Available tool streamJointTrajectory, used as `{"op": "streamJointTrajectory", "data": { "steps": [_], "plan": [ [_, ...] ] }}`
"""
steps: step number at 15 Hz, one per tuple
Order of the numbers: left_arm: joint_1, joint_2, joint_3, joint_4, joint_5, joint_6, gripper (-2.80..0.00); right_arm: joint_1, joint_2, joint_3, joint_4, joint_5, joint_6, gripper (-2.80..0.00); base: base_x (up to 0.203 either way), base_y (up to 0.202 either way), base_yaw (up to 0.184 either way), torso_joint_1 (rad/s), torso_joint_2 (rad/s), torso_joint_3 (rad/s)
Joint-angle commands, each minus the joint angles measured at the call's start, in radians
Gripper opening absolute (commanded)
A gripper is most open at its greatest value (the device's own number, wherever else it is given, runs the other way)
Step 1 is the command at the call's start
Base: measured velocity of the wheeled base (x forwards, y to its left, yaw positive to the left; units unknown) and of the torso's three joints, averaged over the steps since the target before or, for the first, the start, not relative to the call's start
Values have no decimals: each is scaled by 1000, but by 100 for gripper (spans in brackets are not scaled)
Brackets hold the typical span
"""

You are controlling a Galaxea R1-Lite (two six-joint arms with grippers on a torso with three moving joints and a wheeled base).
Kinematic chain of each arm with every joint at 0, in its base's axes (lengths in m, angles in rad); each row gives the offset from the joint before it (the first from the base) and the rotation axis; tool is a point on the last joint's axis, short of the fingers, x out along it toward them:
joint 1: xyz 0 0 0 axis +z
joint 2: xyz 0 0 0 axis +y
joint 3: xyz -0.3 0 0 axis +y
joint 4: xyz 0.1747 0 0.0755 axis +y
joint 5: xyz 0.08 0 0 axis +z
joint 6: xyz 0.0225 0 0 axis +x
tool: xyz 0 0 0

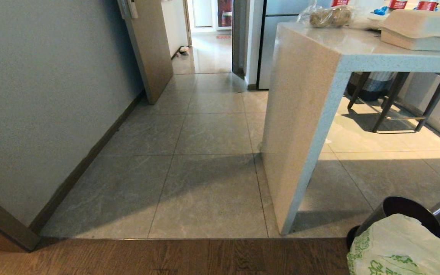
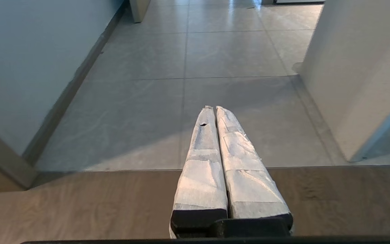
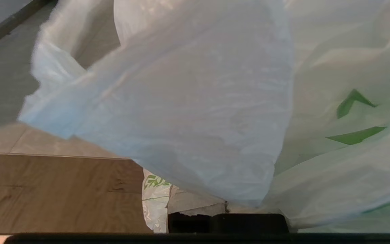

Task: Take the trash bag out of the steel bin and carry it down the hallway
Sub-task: Put the trash bag at the door

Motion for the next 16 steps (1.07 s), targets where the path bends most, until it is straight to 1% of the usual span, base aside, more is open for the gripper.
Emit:
{"op": "streamJointTrajectory", "data": {
  "steps": [1,13,16],
  "plan": [
    [0,1,0,0,0,-1,-280,1,-39,0,0,1,-1,-280,0,189,2,2,7,2],
    [0,1,0,0,0,1,-280,0,-39,0,0,0,-1,-280,0,193,1,2,3,1],
    [0,1,0,0,0,-1,-280,1,-39,0,0,0,-1,-280,0,128,2,2,2,3]
  ]
}}
